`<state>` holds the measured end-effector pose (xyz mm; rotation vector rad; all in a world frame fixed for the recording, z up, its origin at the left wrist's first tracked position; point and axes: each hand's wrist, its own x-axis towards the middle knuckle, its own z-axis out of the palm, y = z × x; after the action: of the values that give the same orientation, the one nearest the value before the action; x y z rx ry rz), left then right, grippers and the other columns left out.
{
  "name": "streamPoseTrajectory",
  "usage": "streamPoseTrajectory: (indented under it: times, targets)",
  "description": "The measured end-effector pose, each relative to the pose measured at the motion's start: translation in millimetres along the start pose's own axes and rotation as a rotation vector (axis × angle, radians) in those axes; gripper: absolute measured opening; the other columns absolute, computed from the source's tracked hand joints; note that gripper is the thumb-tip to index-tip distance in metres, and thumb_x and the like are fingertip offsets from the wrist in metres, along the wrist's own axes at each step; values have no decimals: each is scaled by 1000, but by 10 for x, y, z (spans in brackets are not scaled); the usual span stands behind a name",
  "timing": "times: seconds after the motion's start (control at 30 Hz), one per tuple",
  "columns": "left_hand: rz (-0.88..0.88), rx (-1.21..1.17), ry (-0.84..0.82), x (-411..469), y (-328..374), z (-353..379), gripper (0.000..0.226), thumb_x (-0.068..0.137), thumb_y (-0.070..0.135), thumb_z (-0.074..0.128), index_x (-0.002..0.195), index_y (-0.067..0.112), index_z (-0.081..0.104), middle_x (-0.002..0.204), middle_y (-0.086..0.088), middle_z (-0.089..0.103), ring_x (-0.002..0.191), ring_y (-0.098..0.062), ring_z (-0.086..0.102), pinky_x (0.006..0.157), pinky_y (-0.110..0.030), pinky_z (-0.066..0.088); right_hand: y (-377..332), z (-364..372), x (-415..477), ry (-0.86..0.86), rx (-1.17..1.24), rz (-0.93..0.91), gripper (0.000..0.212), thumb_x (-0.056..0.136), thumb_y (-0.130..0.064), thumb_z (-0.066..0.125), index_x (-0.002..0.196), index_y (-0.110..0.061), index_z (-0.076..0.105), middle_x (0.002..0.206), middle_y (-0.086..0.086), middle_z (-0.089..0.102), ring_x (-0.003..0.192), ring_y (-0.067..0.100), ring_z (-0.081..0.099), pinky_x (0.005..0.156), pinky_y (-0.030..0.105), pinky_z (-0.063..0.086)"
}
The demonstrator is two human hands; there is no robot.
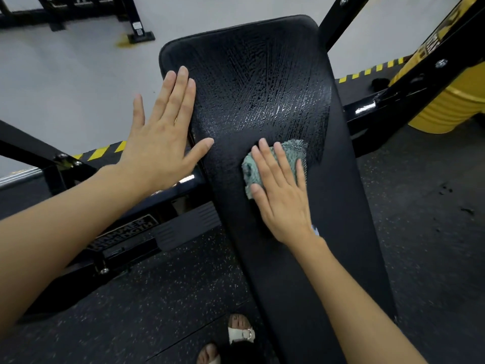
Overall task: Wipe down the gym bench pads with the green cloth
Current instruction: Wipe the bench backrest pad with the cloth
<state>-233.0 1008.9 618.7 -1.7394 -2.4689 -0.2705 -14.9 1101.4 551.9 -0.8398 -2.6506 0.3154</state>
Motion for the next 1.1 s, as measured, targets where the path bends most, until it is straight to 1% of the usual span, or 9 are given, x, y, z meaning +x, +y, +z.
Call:
streamPoseTrajectory:
  times: [0.17, 0.33, 0.43, 0.53, 0.63, 0.7, 0.83, 0.93, 1.1]
  targets:
    - [2, -5, 2, -2, -2, -3, 86, 91, 63, 18, 155, 12, -8, 163, -2, -15, 150, -17, -13, 116, -62, 2, 449, -136, 178, 87, 115, 243, 56, 100, -40, 19, 154, -30, 9, 162, -15, 2, 147, 3, -9, 120, 47, -3]
    - [-2, -18, 13, 0, 16, 12, 85, 92, 63, 20, 155, 12, -8, 163, -2, -15, 150, -17, -14, 115, -62, 2, 122, -60, 210, 143, 161, 340, 59, 98, -41, 17, 155, -25, 10, 163, -8, 2, 149, 11, -10, 119, 48, -5]
    - [-14, -20, 12, -7, 21, 7, 86, 91, 63, 20, 155, 12, -7, 163, -2, -15, 150, -16, -14, 115, -62, 3, -216, 16, 61, 100, 168, 246, 58, 100, -40, 20, 155, -24, 10, 163, -9, 1, 149, 13, -10, 119, 48, -6]
    - [-27, -18, 17, -9, 57, -1, 85, 91, 62, 20, 155, 12, -7, 163, -2, -15, 150, -16, -14, 116, -61, 3, -393, 73, -123, 10, 146, 65, 58, 102, -38, 26, 155, -22, 12, 163, -8, 2, 149, 14, -9, 120, 50, -4]
    - [-50, -12, 22, -23, 100, 9, 84, 93, 60, 19, 155, 11, -7, 163, -4, -14, 150, -17, -13, 116, -60, 3, -187, 24, -164, -44, 100, -125, 58, 101, -38, 33, 155, -23, 16, 162, -8, 8, 150, 12, -4, 121, 49, 4]
    - [-57, 7, 25, -52, 123, 24, 83, 93, 59, 19, 154, 9, -7, 163, -6, -13, 150, -19, -12, 116, -61, 5, 99, -35, -67, -36, 58, -145, 59, 100, -41, 33, 154, -25, 18, 162, -9, 11, 149, 10, -1, 121, 46, 6]
    - [-82, 7, 16, -137, 198, 63, 82, 94, 58, 19, 154, 8, -7, 163, -6, -15, 150, -19, -13, 117, -60, 4, 682, -215, 244, 14, 55, 36, 59, 100, -42, 25, 154, -25, 12, 162, -9, 6, 149, 10, -3, 120, 45, 2]
    - [-102, -4, 15, -191, 259, 81, 82, 94, 58, 20, 154, 9, -7, 163, -5, -16, 150, -18, -13, 117, -58, 2, 1024, -338, 455, 34, 52, 87, 58, 101, -41, 22, 155, -25, 9, 163, -9, 4, 149, 9, -5, 120, 45, 1]
    - [-117, 2, -14, -219, 299, 94, 83, 93, 59, 19, 154, 11, -10, 162, -4, -18, 149, -16, -17, 118, -56, 2, 964, -336, 679, 149, 116, 253, 57, 101, -39, 21, 155, -22, 9, 163, -5, 5, 150, 16, -4, 119, 50, 0]
